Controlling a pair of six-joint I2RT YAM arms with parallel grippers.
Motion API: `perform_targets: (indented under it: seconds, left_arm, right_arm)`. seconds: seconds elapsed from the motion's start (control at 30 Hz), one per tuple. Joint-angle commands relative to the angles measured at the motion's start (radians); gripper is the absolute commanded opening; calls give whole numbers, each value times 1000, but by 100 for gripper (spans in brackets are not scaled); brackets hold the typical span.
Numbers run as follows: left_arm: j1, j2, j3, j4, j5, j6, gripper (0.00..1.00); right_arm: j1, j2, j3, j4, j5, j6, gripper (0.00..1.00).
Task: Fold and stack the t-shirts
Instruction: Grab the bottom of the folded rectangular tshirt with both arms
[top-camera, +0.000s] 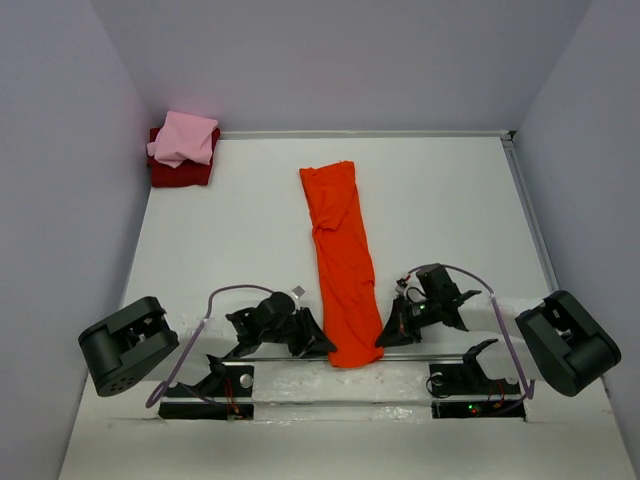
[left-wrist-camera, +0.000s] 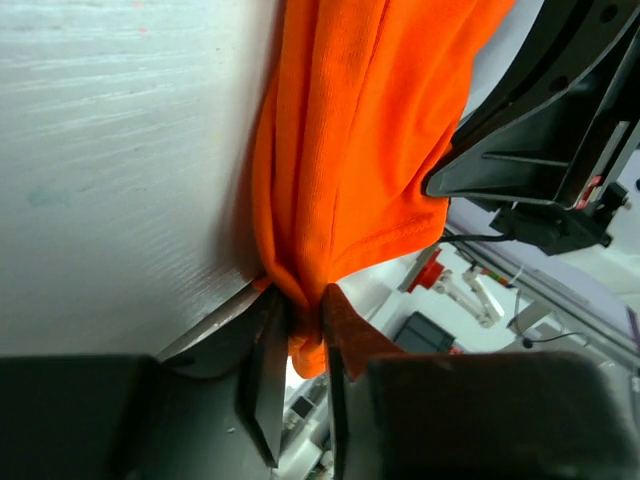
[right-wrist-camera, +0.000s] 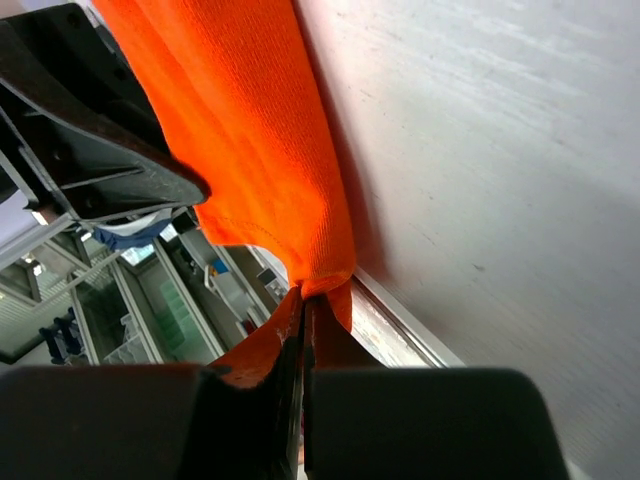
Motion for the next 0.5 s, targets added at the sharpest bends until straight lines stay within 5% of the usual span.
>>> perform_targets:
  seconds: [0.0,0.47]
  left_arm:
    - [-3,-1,7,35,5,5,24]
    - [17,-50,21,-3,44,20,22]
  right_arm:
    - [11,5,33,-48,18,6,0]
    - [11,-3,170,-178,28,-44,0]
